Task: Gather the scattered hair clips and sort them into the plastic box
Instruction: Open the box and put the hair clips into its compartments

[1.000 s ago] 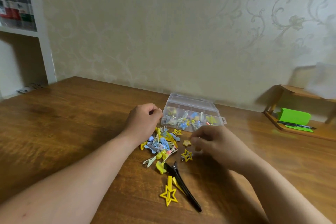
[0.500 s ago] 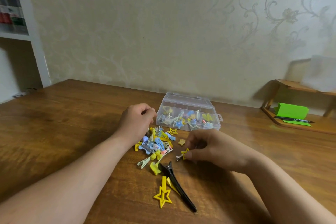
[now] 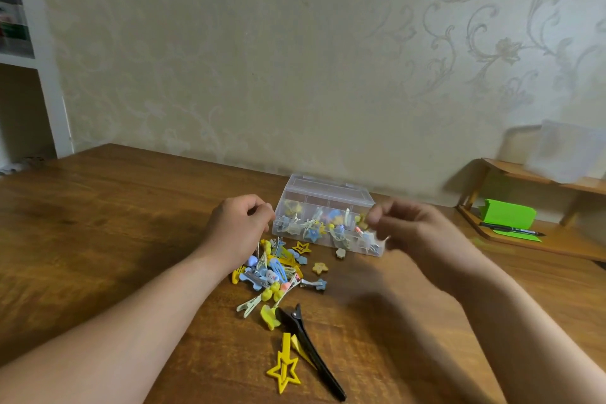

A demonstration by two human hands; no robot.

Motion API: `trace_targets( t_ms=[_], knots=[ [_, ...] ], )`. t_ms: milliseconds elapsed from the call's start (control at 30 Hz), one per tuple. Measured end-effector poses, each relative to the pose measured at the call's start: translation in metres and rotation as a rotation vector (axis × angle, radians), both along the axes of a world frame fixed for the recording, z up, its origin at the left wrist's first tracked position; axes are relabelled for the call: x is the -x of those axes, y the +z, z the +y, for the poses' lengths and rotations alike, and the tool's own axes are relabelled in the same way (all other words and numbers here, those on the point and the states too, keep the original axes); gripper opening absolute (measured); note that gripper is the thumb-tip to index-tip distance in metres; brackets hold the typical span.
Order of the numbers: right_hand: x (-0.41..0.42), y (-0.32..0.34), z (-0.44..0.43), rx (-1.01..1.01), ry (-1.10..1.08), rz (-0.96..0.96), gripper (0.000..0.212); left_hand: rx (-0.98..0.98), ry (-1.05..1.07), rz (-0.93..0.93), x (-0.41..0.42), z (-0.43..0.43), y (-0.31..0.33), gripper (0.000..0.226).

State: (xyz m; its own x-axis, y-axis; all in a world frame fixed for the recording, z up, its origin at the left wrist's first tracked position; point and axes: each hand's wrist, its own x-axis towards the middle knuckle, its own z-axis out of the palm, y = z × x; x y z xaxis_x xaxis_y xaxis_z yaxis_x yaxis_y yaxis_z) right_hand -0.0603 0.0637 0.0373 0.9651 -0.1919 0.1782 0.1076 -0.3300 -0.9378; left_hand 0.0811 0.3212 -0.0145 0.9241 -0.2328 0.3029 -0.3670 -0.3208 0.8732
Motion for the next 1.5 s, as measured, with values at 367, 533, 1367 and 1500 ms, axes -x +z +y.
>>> trace_targets(
  t_ms=[367,533,1367,1500],
  knots=[
    [-0.046,0.005,-0.014,0.644,-0.318,0.181,0.011,0.011,-0.004,0.001,-0.001,0.000,0.000,0.029],
    [-0.049,-0.002,-0.011,0.683,-0.315,0.234,0.013,0.010,-0.004,0.003,-0.002,0.000,-0.001,0.029],
    [-0.014,-0.031,0.057,0.698,-0.087,0.112,0.012,-0.004,-0.016,-0.012,0.002,0.001,0.000,0.028],
    [-0.014,-0.038,0.055,0.735,-0.014,0.164,0.025,-0.006,-0.015,-0.009,0.001,0.000,0.000,0.028]
  ],
)
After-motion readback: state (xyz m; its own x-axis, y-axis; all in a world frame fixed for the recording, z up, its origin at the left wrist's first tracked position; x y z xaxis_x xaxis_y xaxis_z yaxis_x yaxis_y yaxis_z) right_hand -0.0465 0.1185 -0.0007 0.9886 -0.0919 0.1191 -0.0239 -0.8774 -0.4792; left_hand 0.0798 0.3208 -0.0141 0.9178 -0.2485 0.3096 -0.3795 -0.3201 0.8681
